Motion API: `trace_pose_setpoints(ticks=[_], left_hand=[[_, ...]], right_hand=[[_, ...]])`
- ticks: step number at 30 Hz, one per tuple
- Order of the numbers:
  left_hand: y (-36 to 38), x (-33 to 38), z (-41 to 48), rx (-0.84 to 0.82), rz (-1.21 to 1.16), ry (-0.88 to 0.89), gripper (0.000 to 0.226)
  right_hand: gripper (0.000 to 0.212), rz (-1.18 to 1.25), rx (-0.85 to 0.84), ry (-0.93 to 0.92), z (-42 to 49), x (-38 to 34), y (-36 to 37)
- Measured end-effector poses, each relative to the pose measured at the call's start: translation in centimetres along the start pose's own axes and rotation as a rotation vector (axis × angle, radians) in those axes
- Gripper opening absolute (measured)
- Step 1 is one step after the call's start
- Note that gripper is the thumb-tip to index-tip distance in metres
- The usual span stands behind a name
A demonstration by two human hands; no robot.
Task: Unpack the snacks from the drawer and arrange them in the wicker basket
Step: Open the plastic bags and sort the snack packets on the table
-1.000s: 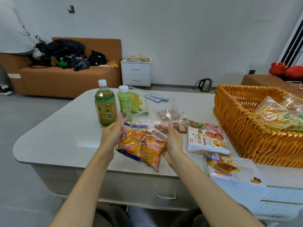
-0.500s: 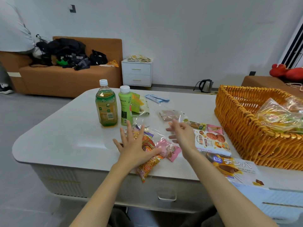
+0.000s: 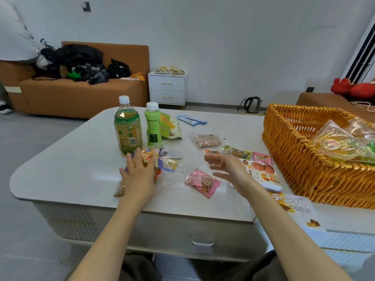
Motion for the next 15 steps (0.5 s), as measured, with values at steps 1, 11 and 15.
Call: trace_pose_setpoints(ticks=[1, 11, 15], left_hand=[[-0.1, -0.4, 0.1, 0.018, -0.006, -0.008, 0.072], [-2.0, 5.0, -1.2, 0.147, -0.304, 0.31, 0.07], [-0.1, 5.5, -0.3, 0.054, 0.0, 0.36, 0.082]], right_hand=[[0.03, -0.177, 0.025, -0.047, 0.3, 0.2, 0.0], [0.074, -0.957, 0.038, -0.059, 2.6, 4.8, 1.1], [0.068, -1.064, 0.073, -0.126, 1.8, 3.4, 0.0]])
Point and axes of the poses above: each hand's wrist, its own z-axis towards the middle knuckle, its own y-axis out of the palm, x = y × z, the point moved 7 cm from there along z, towards the middle knuckle, and after that the axes turned 14 degrees about z, right-handed, at the moved point
